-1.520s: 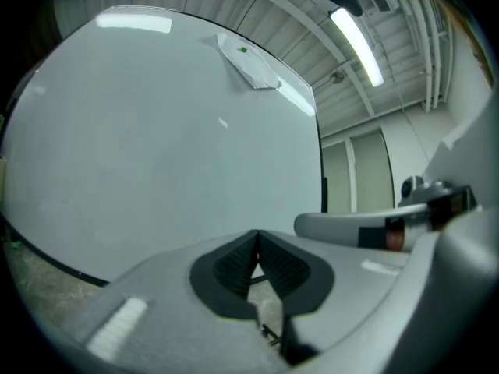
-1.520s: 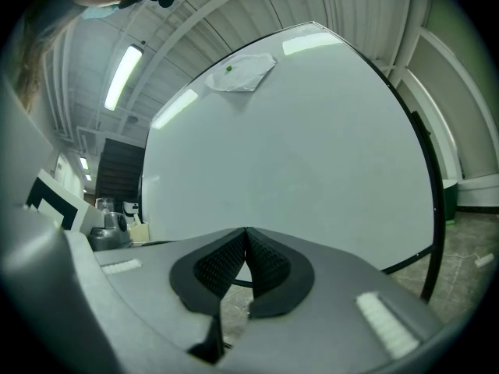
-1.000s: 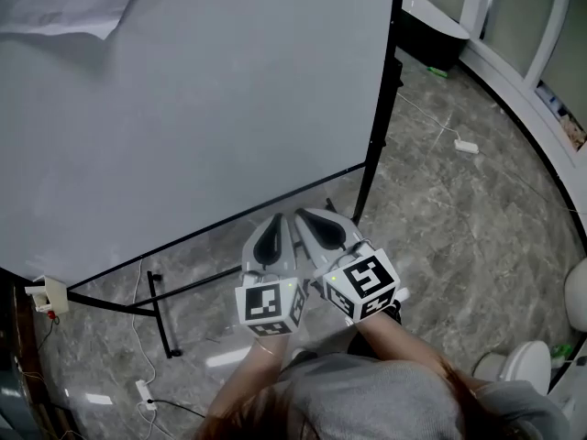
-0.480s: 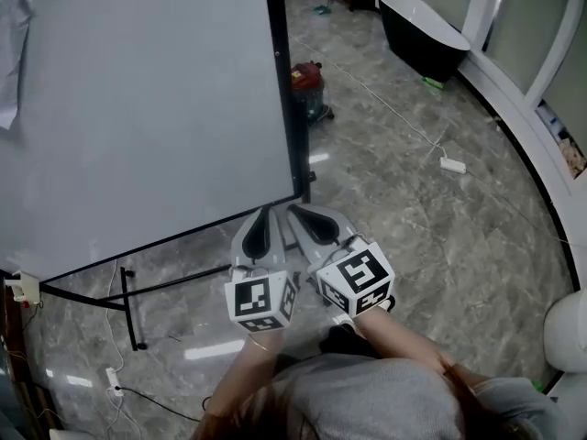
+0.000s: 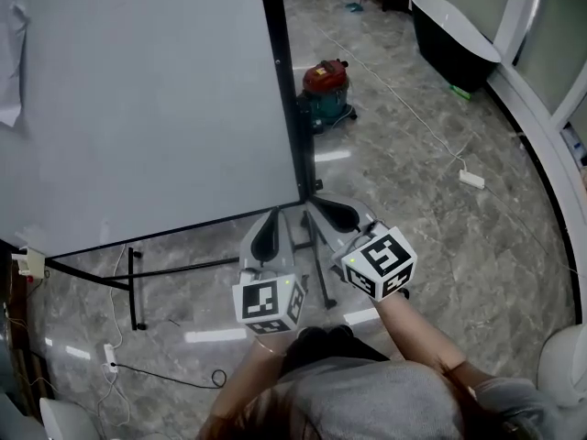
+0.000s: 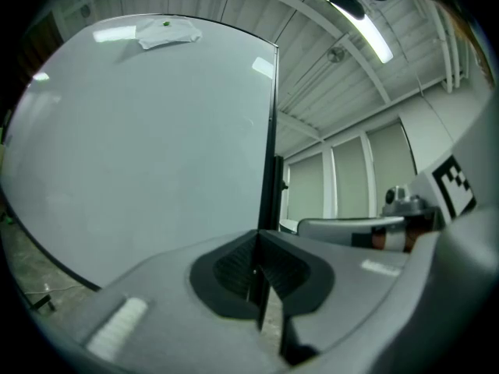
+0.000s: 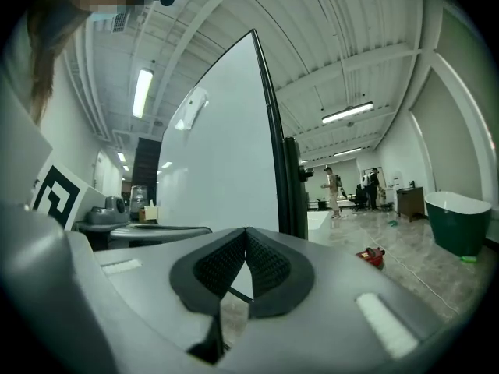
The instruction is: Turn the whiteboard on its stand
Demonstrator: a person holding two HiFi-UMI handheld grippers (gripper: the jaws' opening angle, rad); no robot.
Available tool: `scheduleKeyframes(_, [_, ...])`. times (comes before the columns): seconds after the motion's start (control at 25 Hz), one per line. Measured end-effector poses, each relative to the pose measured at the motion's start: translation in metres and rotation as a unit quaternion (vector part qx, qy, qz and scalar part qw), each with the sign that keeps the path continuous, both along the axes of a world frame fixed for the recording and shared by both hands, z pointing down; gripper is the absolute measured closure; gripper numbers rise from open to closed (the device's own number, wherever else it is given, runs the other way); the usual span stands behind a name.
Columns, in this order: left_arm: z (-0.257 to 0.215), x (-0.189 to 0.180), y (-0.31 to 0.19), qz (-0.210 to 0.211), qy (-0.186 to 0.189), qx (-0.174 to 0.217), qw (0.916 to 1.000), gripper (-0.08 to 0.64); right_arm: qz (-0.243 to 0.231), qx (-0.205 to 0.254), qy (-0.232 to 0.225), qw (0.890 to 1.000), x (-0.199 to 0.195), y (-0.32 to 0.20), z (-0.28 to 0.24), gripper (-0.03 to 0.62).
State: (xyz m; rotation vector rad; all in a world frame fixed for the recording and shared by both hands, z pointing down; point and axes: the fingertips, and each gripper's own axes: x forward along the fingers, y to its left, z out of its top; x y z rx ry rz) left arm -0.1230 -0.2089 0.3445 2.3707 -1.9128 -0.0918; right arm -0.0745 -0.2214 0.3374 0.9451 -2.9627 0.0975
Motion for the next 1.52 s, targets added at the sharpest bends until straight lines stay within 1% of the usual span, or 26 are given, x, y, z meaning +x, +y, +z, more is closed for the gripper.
scheduleKeyframes(0.12, [0.003,-0.008,-0.002,0.000,-0.007,-0.005,1.0000,0.569,-0.038,0.007,0.025,0.999,0.003,-0.017,0.006,0.579])
scheduleKeyframes(0.2, [0.004,-0.012,-0.001,-0.001,-0.013,-0.006,0.9999,0.569,-0.071,0.008,0.029,0.997,0.013,-0.030,0.009,0.467])
scheduleKeyframes(0.24, [0.004,-0.014,0.000,-0.003,-0.014,-0.006,0.9999,0.569,-0.097,0.010,0.028,0.995,0.017,-0.036,0.010,0.411])
scheduleKeyframes(0.32, [0.005,-0.019,0.000,-0.005,-0.014,-0.006,0.9999,0.569,-0.159,0.015,0.033,0.987,0.017,-0.049,0.013,0.297])
scheduleKeyframes(0.44, [0.008,-0.020,-0.001,-0.003,-0.013,-0.010,0.9999,0.569,-0.229,0.024,0.077,0.970,0.001,-0.066,0.023,0.203])
scheduleKeyframes(0.48, [0.010,-0.019,0.001,-0.002,-0.012,-0.012,0.9999,0.569,-0.251,0.023,0.083,0.964,-0.007,-0.068,0.027,0.184])
scheduleKeyframes(0.52, [0.011,-0.018,0.002,0.000,-0.012,-0.014,0.9998,0.569,-0.274,0.017,0.078,0.958,-0.015,-0.070,0.029,0.179])
scheduleKeyframes(0.6, [0.014,-0.016,0.005,0.003,-0.012,-0.018,0.9998,0.569,-0.314,-0.002,0.052,0.948,-0.030,-0.071,0.029,0.178])
scheduleKeyframes(0.68, [0.017,-0.015,0.006,0.003,-0.011,-0.023,0.9997,0.569,-0.338,-0.017,0.028,0.941,-0.041,-0.075,0.027,0.188])
scheduleKeyframes(0.76, [0.021,-0.017,0.006,0.000,-0.010,-0.028,0.9995,0.569,-0.356,-0.020,0.026,0.934,-0.052,-0.076,0.030,0.203])
scheduleKeyframes(0.84, [0.022,-0.022,0.007,-0.003,-0.010,-0.033,0.9994,0.569,-0.371,-0.017,0.032,0.928,-0.063,-0.075,0.033,0.242])
scheduleKeyframes(0.88, [0.022,-0.023,0.008,-0.004,-0.011,-0.033,0.9994,0.569,-0.374,-0.013,0.035,0.927,-0.065,-0.075,0.034,0.259])
scheduleKeyframes(0.92, [0.022,-0.025,0.008,-0.004,-0.012,-0.033,0.9994,0.569,-0.373,-0.007,0.039,0.927,-0.067,-0.076,0.035,0.290])
scheduleKeyframes(1.04, [0.024,-0.026,0.007,-0.003,-0.013,-0.033,0.9994,0.569,-0.360,0.021,0.061,0.931,-0.070,-0.083,0.038,0.470])
scheduleKeyframes(1.2, [0.034,-0.015,0.010,0.011,-0.008,-0.043,0.9990,0.569,-0.363,0.027,0.062,0.929,-0.069,-0.079,0.038,0.476])
scheduleKeyframes(1.36, [0.041,0.004,0.021,0.028,-0.009,-0.040,0.9988,0.569,-0.369,0.034,0.062,0.927,-0.059,-0.071,0.040,0.485])
scheduleKeyframes(1.52, [0.041,0.007,0.023,0.035,-0.004,-0.040,0.9986,0.569,-0.371,0.031,0.064,0.926,-0.054,-0.065,0.039,0.488])
